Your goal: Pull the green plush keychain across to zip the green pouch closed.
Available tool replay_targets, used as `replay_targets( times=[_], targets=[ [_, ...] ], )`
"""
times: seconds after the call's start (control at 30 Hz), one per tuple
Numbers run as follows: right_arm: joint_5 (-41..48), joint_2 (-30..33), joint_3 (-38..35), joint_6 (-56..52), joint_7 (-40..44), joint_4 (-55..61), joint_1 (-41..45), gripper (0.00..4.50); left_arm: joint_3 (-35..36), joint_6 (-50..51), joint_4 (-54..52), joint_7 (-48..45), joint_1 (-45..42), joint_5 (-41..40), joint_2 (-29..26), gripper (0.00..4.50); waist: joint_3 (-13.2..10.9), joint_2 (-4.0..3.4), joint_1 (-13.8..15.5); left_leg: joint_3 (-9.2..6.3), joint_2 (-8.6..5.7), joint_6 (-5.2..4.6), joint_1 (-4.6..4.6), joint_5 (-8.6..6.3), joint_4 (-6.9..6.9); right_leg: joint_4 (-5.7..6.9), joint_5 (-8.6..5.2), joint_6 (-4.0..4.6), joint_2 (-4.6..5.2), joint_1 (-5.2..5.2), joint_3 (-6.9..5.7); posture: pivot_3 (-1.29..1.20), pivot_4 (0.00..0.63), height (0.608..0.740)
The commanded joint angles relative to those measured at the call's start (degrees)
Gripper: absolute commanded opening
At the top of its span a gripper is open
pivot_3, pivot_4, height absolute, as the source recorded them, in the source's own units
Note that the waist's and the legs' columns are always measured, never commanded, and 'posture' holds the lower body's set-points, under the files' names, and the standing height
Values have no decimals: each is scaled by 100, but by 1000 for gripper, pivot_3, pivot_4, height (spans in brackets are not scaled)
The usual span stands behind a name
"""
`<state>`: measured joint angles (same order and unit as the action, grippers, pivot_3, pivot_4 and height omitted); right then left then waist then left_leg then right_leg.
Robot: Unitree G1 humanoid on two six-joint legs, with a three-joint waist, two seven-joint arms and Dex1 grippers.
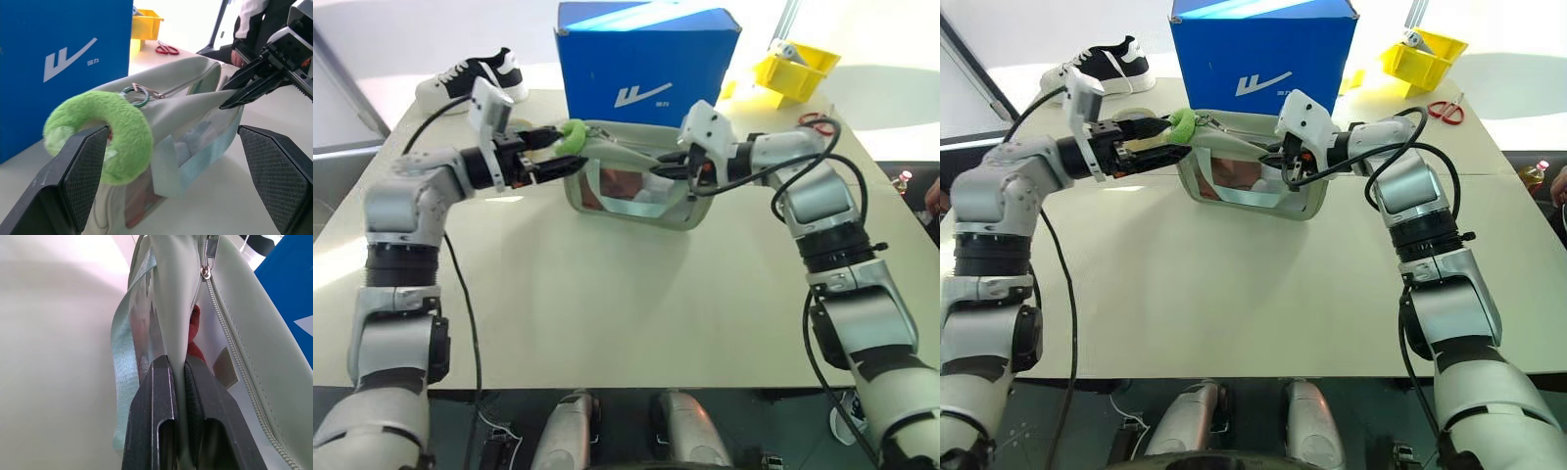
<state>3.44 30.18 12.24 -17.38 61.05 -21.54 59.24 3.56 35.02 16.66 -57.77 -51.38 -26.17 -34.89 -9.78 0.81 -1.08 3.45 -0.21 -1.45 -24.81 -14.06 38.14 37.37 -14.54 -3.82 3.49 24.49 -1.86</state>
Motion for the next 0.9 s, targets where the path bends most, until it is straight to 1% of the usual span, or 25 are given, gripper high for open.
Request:
replay_targets(
  times=[0.03,0.1,0.13,0.27,0.3,0.5,0.67,0.77,0.87,0.9],
  targets=[
    [45,-45,-108,-22,-69,231,15,0,153,-224,91,93,-174,89,-64,3632,0,0,5,0,0,0,0,0,0,0,0,0,0,0,0,0,150,740],
    [51,-35,-103,-43,-80,266,-13,0,178,-291,226,131,-259,116,-43,2705,0,0,15,0,0,0,0,0,0,0,0,0,1,0,0,0,150,740],
    [53,-33,-98,-55,-84,289,-29,0,178,-319,276,135,-291,125,-34,2112,0,0,21,0,0,0,0,0,0,0,0,0,1,0,0,0,150,740],
    [69,-49,-88,-124,-108,391,-78,0,90,-480,379,151,-325,225,21,190,0,0,18,0,0,0,0,0,0,0,0,0,2,0,0,0,150,740],
    [77,-55,-90,-139,-113,408,-83,0,72,-517,395,156,-328,255,33,53,0,0,16,0,0,0,0,0,0,0,0,0,2,0,0,0,150,740],
    [90,-90,-90,-183,-145,461,-98,0,135,-661,543,275,-592,323,121,53,0,0,20,0,0,0,0,0,0,0,0,0,2,0,0,0,150,740],
    [80,-92,-93,-194,-160,467,-111,0,55,-594,463,94,-601,328,-20,53,0,0,6,0,-1,0,0,0,0,0,0,0,2,0,0,0,150,740],
    [74,-83,-89,-190,-158,465,-123,0,18,-657,417,16,-504,376,-69,858,0,0,11,0,0,0,1,0,0,0,0,0,2,0,0,0,150,740],
    [71,-69,-87,-198,-150,477,-138,0,-68,-803,364,23,-402,532,-111,2336,0,0,16,0,-1,0,1,0,0,0,0,0,2,0,0,0,150,740],
    [71,-69,-84,-202,-150,485,-144,0,-95,-911,405,120,-392,647,-106,2931,0,0,16,0,0,0,0,0,0,0,0,0,2,0,0,0,150,740]
  ],
)
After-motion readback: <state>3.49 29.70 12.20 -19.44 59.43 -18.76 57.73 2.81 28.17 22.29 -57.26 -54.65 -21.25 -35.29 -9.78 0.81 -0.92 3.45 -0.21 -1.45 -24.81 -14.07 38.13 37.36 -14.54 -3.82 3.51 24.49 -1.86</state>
